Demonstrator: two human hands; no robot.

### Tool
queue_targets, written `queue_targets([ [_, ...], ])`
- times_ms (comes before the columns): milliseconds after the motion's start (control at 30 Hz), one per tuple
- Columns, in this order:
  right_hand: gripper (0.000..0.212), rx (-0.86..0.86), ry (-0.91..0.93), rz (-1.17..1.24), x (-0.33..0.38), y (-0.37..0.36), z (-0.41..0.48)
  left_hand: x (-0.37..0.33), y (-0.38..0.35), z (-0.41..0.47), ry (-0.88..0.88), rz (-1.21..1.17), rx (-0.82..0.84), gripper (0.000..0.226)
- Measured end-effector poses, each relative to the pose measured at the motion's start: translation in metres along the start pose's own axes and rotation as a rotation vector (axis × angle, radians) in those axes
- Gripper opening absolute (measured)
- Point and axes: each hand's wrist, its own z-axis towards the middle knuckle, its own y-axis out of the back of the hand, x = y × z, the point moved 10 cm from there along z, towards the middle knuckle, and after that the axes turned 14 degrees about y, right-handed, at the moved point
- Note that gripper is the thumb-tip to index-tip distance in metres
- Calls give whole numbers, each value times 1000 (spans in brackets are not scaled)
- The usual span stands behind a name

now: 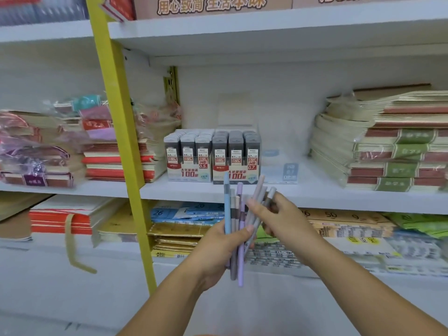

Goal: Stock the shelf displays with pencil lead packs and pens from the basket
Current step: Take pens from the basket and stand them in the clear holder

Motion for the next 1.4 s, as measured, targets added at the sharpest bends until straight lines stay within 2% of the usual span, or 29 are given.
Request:
queue_targets([
  [100, 9, -73, -32, 191, 4, 15, 0, -13, 1, -1, -58, 32, -50, 17],
  [200, 10, -58, 15, 168, 21, 33, 13, -35, -1, 3, -130, 17, -86, 13],
  [333, 11, -233, 256, 52, 74, 101, 63, -80, 5, 14, -220, -43, -206, 14],
  [433, 26, -345, 418, 27, 109, 147, 108, -118, 13, 25, -276, -38, -273, 15],
  [500, 36, -303, 454, -87, 112, 149, 139, -136, 20, 33, -293, -38, -291, 13],
  [633, 34, -140, 410, -380, 78, 126, 190, -160, 26, 42, -326, -67, -294, 8],
  [767, 37, -57, 410, -495, 47, 112, 216, -176, 30, 48, -352, -118, -307, 5],
  [967, 29, 93, 399, -584, 23, 91, 233, -180, 41, 54, -326, -75, -353, 13],
  [1133, 35, 97, 455, -658, 26, 88, 237, -176, 45, 55, -299, -69, -373, 14],
  [1300, 31, 90, 425, -540, 19, 96, 241, -180, 41, 53, -300, -33, -374, 12],
  [1400, 30, 147, 370, -495, 9, 94, 242, -182, 41, 54, -291, -14, -385, 13],
])
